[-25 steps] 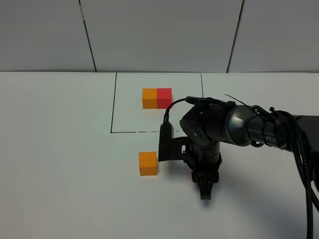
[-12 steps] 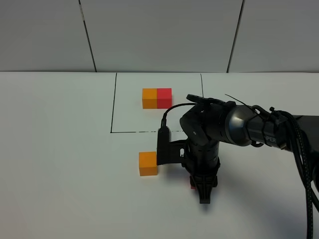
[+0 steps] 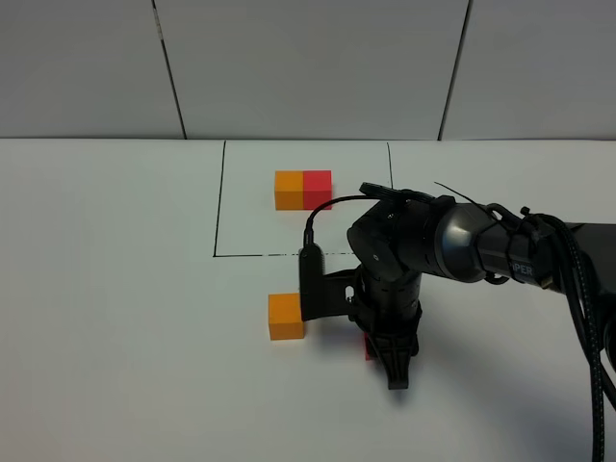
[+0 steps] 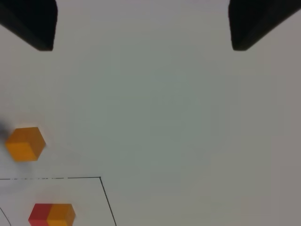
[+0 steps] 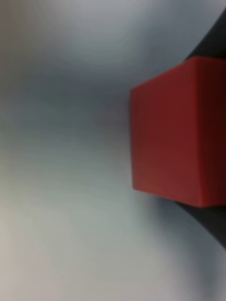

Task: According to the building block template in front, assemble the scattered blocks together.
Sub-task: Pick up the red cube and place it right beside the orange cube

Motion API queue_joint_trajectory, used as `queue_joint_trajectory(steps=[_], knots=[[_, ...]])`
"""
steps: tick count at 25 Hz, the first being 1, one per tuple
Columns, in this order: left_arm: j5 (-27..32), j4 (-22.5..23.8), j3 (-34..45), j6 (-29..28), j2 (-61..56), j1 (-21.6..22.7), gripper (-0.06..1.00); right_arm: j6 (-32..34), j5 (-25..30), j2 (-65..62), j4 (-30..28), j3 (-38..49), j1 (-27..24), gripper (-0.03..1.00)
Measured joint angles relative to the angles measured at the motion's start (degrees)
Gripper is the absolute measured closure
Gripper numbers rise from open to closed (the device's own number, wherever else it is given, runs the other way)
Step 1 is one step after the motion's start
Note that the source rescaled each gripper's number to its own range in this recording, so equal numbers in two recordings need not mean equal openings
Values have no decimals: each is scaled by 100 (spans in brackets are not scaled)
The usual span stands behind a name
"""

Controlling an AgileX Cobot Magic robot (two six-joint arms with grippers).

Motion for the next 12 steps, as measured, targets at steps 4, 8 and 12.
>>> queue_joint_trajectory(steps=[4,8,12], knots=[[0,0,0,0,0,0,11,-64,-119,4,-5,0,-74,97],[0,0,0,0,0,0,11,-106,-5,85,-12,-136,-146,97],[0,0,0,0,0,0,11,-134,402,348,-70,-606,-146,97]])
